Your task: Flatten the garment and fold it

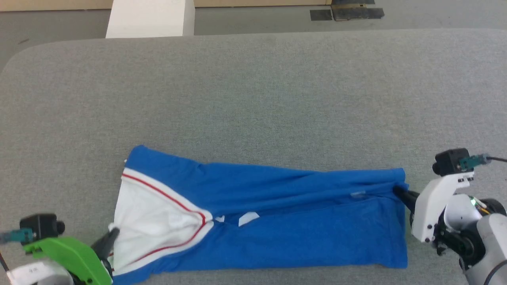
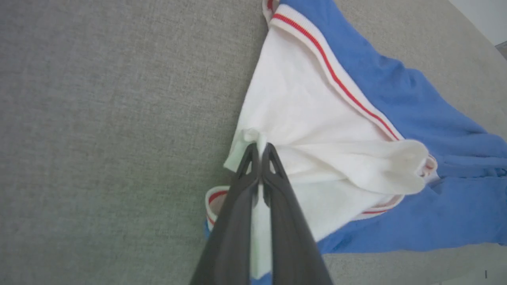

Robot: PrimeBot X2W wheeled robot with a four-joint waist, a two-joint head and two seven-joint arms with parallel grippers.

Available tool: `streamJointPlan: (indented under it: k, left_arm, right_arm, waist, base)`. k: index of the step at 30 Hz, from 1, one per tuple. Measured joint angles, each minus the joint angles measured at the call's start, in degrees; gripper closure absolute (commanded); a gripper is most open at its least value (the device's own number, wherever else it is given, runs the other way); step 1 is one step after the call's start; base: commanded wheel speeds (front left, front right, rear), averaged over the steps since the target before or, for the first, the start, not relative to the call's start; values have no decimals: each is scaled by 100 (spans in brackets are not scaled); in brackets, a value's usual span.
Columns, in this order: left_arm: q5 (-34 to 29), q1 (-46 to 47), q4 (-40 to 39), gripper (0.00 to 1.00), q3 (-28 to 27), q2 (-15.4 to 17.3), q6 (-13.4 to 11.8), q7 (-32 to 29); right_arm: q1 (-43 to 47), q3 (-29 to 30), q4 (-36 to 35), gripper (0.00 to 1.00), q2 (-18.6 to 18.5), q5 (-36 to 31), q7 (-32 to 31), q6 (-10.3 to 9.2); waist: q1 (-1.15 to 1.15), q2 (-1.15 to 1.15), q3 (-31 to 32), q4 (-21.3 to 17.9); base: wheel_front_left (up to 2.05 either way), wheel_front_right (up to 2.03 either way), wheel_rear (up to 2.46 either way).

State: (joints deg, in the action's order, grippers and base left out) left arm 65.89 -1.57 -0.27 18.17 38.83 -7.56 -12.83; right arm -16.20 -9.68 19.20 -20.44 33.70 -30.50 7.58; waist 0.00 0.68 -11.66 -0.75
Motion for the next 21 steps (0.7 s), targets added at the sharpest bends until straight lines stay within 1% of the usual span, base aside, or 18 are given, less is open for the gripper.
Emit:
streamJointPlan:
  k: [2,3,4,5,11,14,16,19,21]
  left_arm:
    - [1,-172,45,100,22,-77,-63,90]
    - [23,-237,181,17,79,-223,-55,187]
    - [21,-240,224,0,108,-253,-49,196]
    - [16,-241,279,0,137,-285,-26,211]
    - [-290,-220,509,0,269,-369,2,510]
    - [-481,-172,543,0,337,-439,15,698]
    - [-694,-95,544,0,332,-479,-55,913]
    - [-931,39,519,0,226,-588,-308,1365]
    - [-1124,129,421,0,183,-627,-369,1644]
  right_arm:
    - [126,109,54,100,66,-68,31,0]
    - [316,177,83,64,179,-116,51,0]
    - [367,194,83,7,203,-123,77,0]
    - [427,211,80,0,229,-146,86,0]
    - [954,381,-211,0,364,-248,332,2]
    - [1352,519,-506,0,459,-360,485,1]
    - [1574,610,-735,0,541,-467,542,0]
    - [1750,776,-1147,0,646,-572,581,0]
    - [1795,943,-1396,0,693,-619,553,0]
  waist:
    - [0,0,45,22]
    - [0,0,96,35]
    - [0,0,107,33]
    - [0,0,124,29]
    - [0,0,258,-11]
    - [0,0,362,-8]
    - [0,0,429,-17]
    - [0,0,519,-48]
    - [0,0,572,-70]
  base:
    - [0,0,0]
    - [0,0,0]
    - [0,0,0]
    - [0,0,0]
    - [0,0,0]
    - [0,0,0]
    - [0,0,0]
    - [0,0,0]
    - [0,0,0]
